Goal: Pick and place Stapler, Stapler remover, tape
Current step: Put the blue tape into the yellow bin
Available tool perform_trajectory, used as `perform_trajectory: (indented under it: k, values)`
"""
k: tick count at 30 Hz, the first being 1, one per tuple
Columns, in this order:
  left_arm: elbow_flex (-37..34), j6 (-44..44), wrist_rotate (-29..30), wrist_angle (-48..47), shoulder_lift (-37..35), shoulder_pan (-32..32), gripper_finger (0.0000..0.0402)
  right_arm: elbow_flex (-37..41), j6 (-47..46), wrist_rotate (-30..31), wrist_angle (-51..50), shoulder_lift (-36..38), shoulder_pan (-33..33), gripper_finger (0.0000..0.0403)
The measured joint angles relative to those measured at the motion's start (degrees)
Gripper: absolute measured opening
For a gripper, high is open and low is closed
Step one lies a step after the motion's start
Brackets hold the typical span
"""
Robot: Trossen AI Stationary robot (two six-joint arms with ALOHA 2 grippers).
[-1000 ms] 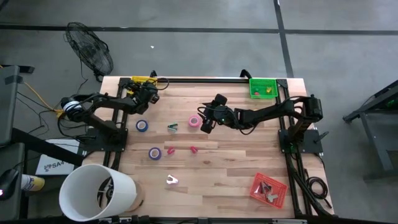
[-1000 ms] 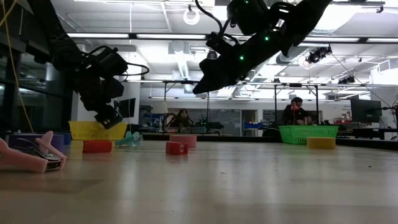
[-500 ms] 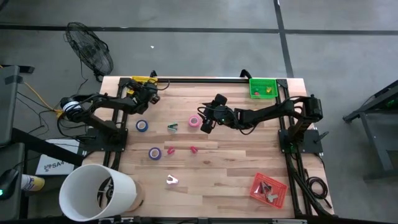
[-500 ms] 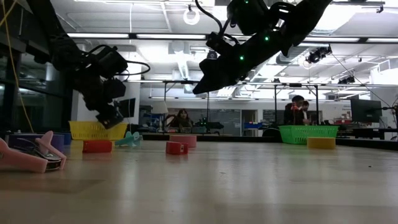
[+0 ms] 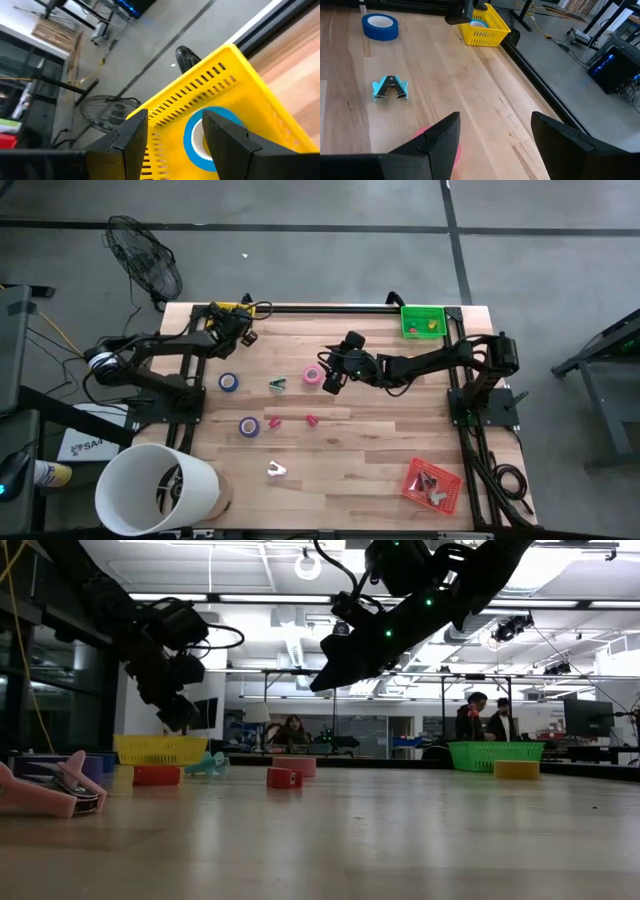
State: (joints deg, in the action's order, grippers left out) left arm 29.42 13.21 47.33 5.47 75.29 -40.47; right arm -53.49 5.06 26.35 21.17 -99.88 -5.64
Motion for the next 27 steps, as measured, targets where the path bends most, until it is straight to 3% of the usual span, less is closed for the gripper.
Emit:
perform_trajectory:
  k: [8,14,20,27]
  values:
    - [0.7,-0.5,-5.2,-5.4,-2.6,0.1,0.0184,0.0,-0.1,-0.2,-1.7,0.0,0.0,0.0236]
    - [0.7,0.5,-7.9,-11.8,-8.4,2.3,0.0184,0.0,-0.1,-0.2,-1.7,0.0,0.0,0.0236]
    - [0.7,6.0,-19.7,-24.0,-15.1,5.5,0.0184,0.0,-0.1,-0.2,-1.7,0.0,0.0,0.0236]
    - [0.7,2.2,-31.8,-37.2,-18.3,6.7,0.0184,0.0,-0.3,-0.4,-1.8,0.0,0.0,0.0236]
